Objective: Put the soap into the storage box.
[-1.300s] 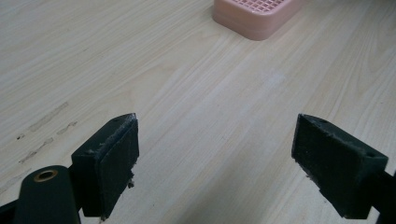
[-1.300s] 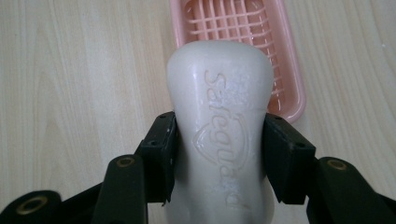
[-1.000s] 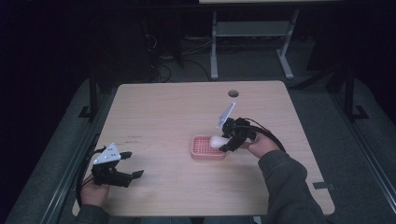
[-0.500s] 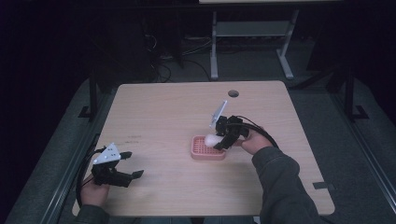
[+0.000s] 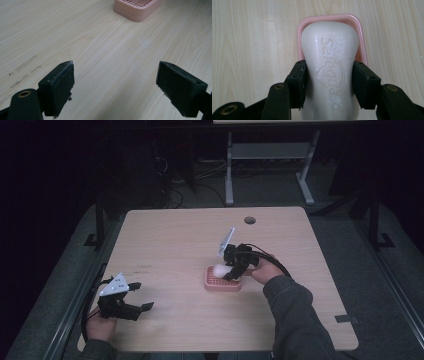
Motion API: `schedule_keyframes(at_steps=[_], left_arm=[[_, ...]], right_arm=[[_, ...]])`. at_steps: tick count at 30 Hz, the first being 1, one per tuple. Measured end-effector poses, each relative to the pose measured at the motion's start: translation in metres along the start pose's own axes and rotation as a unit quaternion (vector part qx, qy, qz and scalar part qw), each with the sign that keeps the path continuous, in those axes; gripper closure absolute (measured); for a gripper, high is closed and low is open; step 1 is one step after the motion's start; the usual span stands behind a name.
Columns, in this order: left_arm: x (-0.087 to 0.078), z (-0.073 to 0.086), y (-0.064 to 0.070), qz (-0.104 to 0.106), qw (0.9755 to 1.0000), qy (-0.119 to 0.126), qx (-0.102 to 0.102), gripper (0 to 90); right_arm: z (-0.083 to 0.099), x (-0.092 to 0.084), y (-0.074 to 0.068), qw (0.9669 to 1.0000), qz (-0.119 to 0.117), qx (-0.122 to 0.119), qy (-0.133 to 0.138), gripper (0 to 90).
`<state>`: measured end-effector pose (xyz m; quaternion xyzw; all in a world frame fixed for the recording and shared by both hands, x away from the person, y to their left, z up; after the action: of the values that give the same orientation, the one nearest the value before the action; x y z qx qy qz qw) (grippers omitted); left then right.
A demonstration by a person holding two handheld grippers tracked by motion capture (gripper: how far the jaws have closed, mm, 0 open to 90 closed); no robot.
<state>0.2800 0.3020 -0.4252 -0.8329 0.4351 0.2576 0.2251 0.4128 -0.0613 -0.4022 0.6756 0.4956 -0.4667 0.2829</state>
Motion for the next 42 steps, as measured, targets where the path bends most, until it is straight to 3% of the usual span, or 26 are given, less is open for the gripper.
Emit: schedule_keyframes(at_steps=[18, 42], left_arm=[[0.000, 0.000, 0.000, 0.001, 1.0000, 0.001, 0.002, 14.8], [0.000, 0.000, 0.000, 0.001, 1.0000, 0.001, 0.001, 14.8]], right_arm=[[-0.009, 0.026, 0.007, 0.9997, -0.008, 0.008, -0.022, 48.8], [-0.010, 0.037, 0.010, 0.9993, -0.012, 0.013, -0.034, 48.7]])
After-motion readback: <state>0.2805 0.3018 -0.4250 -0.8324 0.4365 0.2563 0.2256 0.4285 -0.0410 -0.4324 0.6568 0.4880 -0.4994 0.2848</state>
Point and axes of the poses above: each handheld gripper's, and its own axes: x roughly forward along the jaws, z roughly out of its underside, y roughly to its right, the point moved 1 cm from there along x, roughly forward along the jaws, and after that the axes turned 11 degrees about x, right-handed, at the moved point
